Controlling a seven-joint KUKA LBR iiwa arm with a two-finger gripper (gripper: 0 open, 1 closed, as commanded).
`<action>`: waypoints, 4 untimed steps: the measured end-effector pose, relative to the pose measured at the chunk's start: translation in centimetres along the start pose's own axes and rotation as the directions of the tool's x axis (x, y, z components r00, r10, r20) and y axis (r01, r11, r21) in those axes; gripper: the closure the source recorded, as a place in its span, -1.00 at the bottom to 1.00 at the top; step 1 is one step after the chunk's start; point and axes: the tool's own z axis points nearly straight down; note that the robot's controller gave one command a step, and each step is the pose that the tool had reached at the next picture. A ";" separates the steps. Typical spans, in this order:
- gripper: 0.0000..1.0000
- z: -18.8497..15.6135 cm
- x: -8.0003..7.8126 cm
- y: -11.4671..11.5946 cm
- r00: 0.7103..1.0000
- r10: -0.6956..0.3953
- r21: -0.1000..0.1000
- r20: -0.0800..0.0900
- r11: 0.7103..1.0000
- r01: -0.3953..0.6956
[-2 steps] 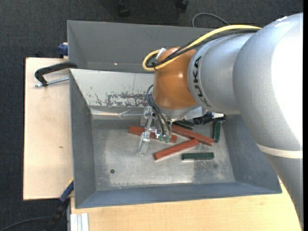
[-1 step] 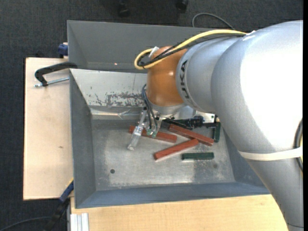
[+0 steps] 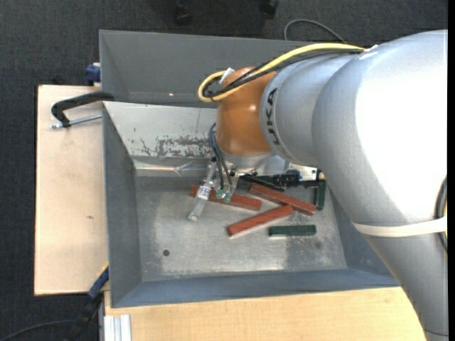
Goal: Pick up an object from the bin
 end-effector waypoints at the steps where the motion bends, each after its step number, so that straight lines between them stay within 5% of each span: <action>1: 1.00 0.0 0.0 0.0 1.000 0.000 0.000 0.000 1.000 0.000; 4: 1.00 -5.4 -0.4 0.4 1.000 -0.004 -0.002 0.002 1.000 0.004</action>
Offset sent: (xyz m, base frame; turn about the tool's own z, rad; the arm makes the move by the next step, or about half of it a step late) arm 0.0000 0.0000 0.0000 0.0000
